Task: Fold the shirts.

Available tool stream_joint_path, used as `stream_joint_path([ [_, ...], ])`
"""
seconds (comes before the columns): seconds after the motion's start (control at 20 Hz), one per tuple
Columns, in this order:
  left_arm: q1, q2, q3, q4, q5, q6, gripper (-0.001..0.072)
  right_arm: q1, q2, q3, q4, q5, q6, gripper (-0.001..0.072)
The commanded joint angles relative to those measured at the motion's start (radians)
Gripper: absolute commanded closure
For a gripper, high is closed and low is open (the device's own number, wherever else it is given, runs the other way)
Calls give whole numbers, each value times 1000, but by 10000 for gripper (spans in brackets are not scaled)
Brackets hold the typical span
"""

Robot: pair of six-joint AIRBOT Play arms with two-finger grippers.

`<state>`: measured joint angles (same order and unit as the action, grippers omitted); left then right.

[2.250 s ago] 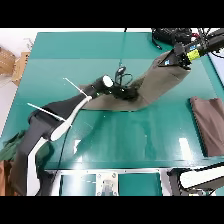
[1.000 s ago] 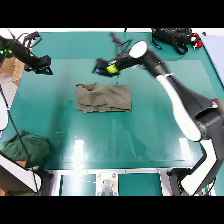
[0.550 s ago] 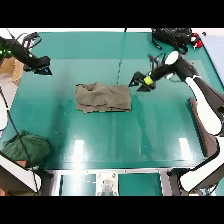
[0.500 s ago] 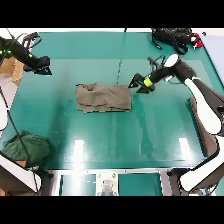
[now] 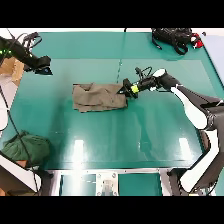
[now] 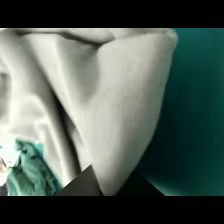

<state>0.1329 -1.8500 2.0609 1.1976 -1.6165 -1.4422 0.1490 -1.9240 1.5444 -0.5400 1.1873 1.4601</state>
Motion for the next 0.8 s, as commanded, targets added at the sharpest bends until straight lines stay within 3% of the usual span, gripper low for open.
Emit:
stream_joint_path([
  [0.0,1,1,1,0,0,0,684,-44,62,150,60,49,12,694],
  [0.3,1,1,1,-1,-24,0,684,-337,269,385,-52,107,197,695],
  [0.75,1,1,1,-1,-23,0,683,-858,405,392,-437,211,407,695],
])
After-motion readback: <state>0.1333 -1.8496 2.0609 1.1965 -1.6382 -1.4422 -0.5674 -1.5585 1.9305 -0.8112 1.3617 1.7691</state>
